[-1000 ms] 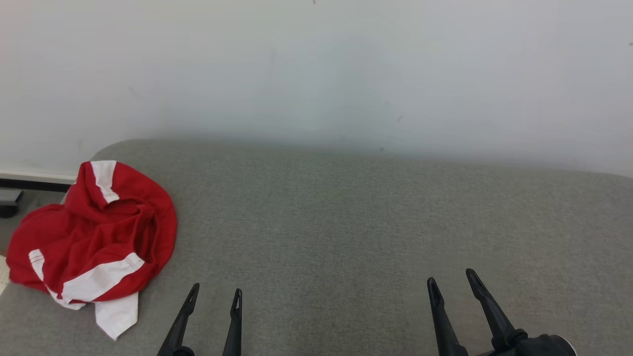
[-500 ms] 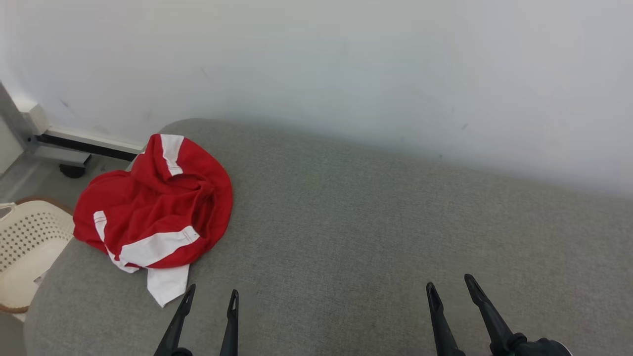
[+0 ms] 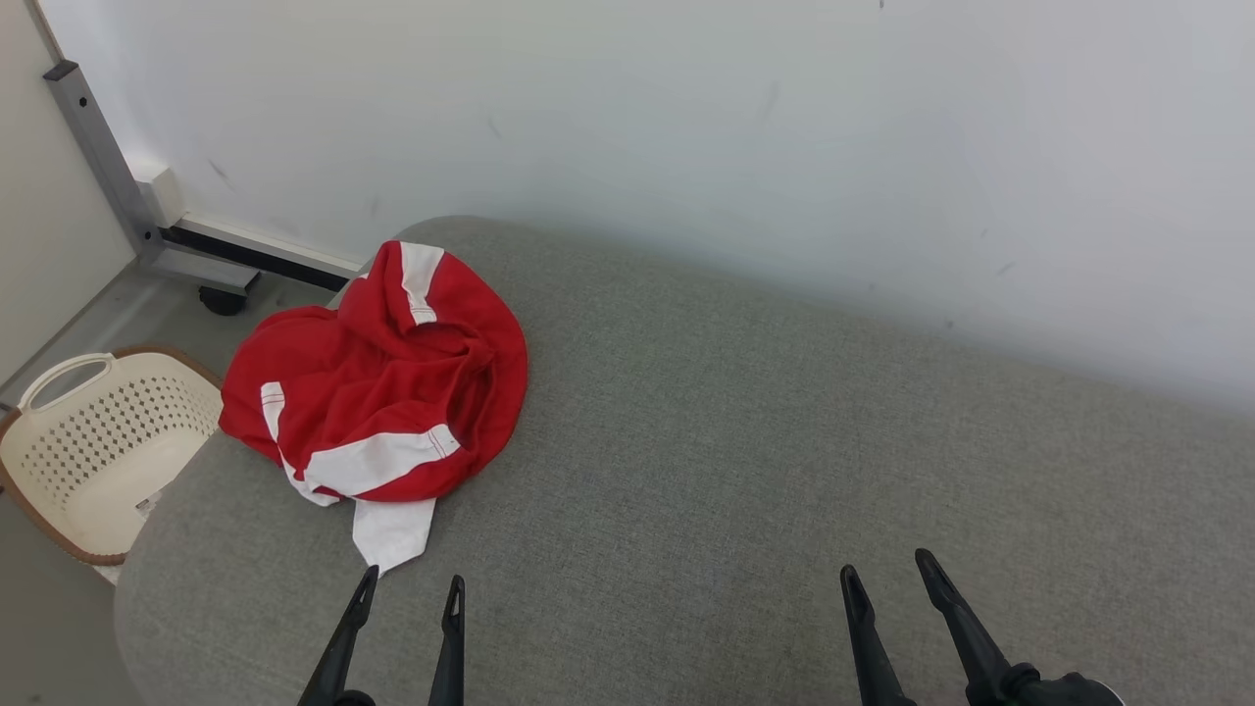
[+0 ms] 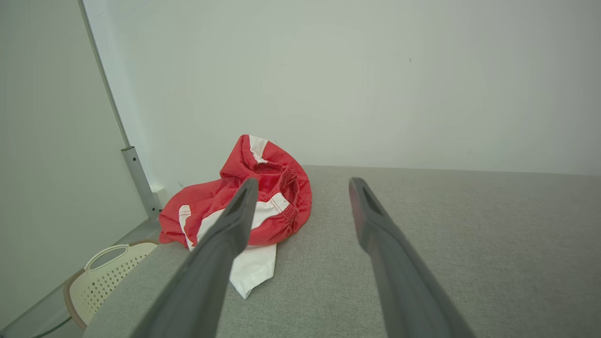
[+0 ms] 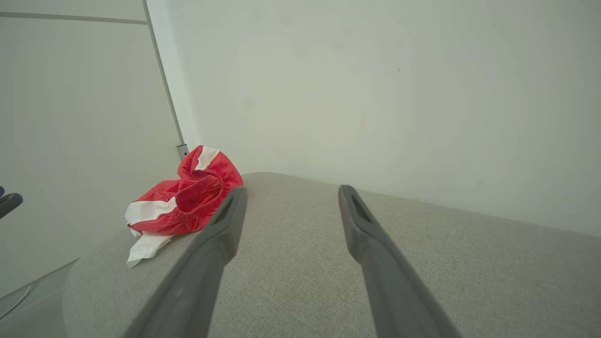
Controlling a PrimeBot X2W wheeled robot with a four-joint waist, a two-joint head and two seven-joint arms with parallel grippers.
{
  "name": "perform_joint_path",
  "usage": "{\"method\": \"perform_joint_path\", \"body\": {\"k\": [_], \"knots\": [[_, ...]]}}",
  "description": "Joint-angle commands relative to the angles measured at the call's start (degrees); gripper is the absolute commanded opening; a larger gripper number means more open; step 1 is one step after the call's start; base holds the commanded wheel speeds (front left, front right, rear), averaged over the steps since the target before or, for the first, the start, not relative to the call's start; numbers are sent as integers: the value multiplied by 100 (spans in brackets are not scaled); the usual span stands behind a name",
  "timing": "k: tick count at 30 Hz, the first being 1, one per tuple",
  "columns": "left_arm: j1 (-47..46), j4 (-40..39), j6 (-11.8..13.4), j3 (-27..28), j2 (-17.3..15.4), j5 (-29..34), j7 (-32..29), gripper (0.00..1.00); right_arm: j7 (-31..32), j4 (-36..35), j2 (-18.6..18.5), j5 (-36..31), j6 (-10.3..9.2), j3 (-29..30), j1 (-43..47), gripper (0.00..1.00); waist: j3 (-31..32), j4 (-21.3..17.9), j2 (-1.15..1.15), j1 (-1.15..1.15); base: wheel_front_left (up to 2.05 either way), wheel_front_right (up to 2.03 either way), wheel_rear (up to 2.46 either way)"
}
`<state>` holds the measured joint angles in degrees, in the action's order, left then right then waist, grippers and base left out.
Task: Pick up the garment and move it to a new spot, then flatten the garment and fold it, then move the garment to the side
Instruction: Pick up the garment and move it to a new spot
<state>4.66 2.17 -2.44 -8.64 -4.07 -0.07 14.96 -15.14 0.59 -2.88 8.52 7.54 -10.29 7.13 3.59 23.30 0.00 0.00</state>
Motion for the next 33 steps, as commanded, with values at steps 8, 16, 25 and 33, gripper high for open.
{"method": "perform_joint_path", "body": {"k": [8,16,25,33], "knots": [[10,44,58,-1,-39,8,27,100,-7,40,0,15,-10,-22,18,100,-72,45,0,0,0,0,0],[-579,314,14,7,-70,-30,26,100,-7,45,-17,-194,-10,15,-88,100,-465,-20,0,0,0,0,0],[-2119,1315,-102,318,-132,-263,21,100,-7,-5,-306,-333,-10,-12,-477,100,-1282,-194,0,0,0,0,0],[-3688,2811,-368,390,-443,-490,15,100,-7,-56,-576,-377,-10,28,-713,100,-1816,-363,0,0,0,0,0]]}}
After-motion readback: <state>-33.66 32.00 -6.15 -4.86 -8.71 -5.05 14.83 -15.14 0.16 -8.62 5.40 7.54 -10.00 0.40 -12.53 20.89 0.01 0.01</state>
